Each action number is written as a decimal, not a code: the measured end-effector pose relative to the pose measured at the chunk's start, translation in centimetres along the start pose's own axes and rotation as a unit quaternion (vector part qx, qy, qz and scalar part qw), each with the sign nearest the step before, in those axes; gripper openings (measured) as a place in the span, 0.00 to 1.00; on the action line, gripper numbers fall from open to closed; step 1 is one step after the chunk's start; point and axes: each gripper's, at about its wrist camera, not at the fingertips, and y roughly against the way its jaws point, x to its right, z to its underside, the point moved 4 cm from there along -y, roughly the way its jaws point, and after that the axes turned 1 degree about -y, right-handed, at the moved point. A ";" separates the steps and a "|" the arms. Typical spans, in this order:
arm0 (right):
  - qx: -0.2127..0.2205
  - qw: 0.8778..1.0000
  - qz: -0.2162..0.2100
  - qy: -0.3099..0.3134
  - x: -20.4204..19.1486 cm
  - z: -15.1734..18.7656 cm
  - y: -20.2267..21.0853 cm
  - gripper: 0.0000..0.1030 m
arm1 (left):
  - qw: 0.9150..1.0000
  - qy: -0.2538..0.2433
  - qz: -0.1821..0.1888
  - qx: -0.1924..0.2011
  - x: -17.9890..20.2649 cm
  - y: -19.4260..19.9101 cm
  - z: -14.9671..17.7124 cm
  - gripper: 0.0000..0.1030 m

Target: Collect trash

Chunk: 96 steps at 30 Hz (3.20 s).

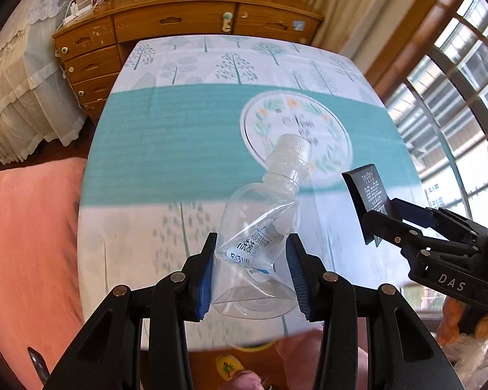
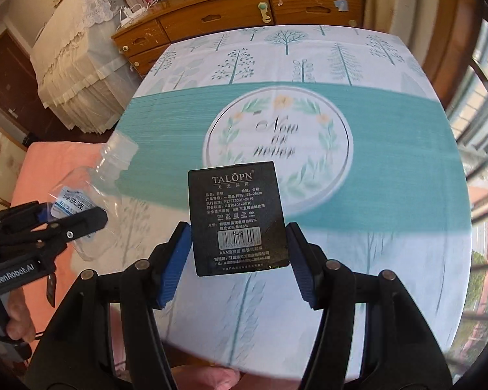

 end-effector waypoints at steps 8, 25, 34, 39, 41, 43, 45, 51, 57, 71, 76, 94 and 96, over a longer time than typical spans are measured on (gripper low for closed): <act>0.000 0.999 0.004 -0.034 -5.1 12.2 5.1 0.54 | 0.999 -0.049 0.016 -0.016 -0.4 4.8 12.4 0.40; -0.133 0.988 0.037 -0.066 -3.2 28.3 -1.0 0.54 | 0.991 -0.063 0.004 -0.115 0.7 -4.1 28.0 0.40; -0.175 0.975 0.027 -0.135 2.2 35.5 -12.5 0.54 | 0.987 -0.056 -0.013 -0.148 0.9 -17.0 33.6 0.40; -0.182 0.971 0.013 -0.154 4.1 37.9 -18.2 0.55 | 0.989 -0.021 -0.018 -0.148 -0.2 -22.7 34.6 0.41; -0.182 0.969 0.000 -0.169 5.0 38.4 -20.2 0.56 | 0.988 0.005 -0.009 -0.151 -1.1 -24.6 34.9 0.43; -0.183 0.967 -0.011 -0.179 5.7 38.5 -21.7 0.57 | 0.988 0.019 -0.013 -0.154 -1.8 -26.1 35.0 0.63; -0.181 0.966 -0.009 -0.185 6.5 38.7 -23.2 0.57 | 0.987 0.029 -0.023 -0.156 -2.7 -27.4 35.0 0.86; -0.184 0.963 -0.014 -0.196 7.5 38.3 -24.4 0.70 | 0.986 0.044 -0.042 -0.154 -4.3 -28.8 34.8 0.90; -0.165 0.972 -0.001 -0.167 7.0 37.7 -23.3 0.70 | 0.988 0.077 -0.046 -0.126 -5.3 -25.9 34.5 0.90; -0.141 0.982 0.020 -0.123 3.9 34.6 -16.6 0.70 | 0.993 0.060 -0.067 -0.070 -3.7 -13.9 30.0 0.90; -0.115 0.989 0.026 -0.091 1.8 32.6 -12.4 0.70 | 0.994 0.058 -0.079 -0.050 -3.3 -9.4 28.2 0.90; 0.001 0.998 0.030 -0.064 -2.0 23.6 7.2 0.70 | 0.996 0.017 -0.075 0.048 1.4 8.8 20.1 0.90; 0.011 0.997 0.031 -0.067 -2.2 22.8 8.8 0.70 | 0.996 0.016 -0.073 0.056 1.4 10.2 19.3 0.90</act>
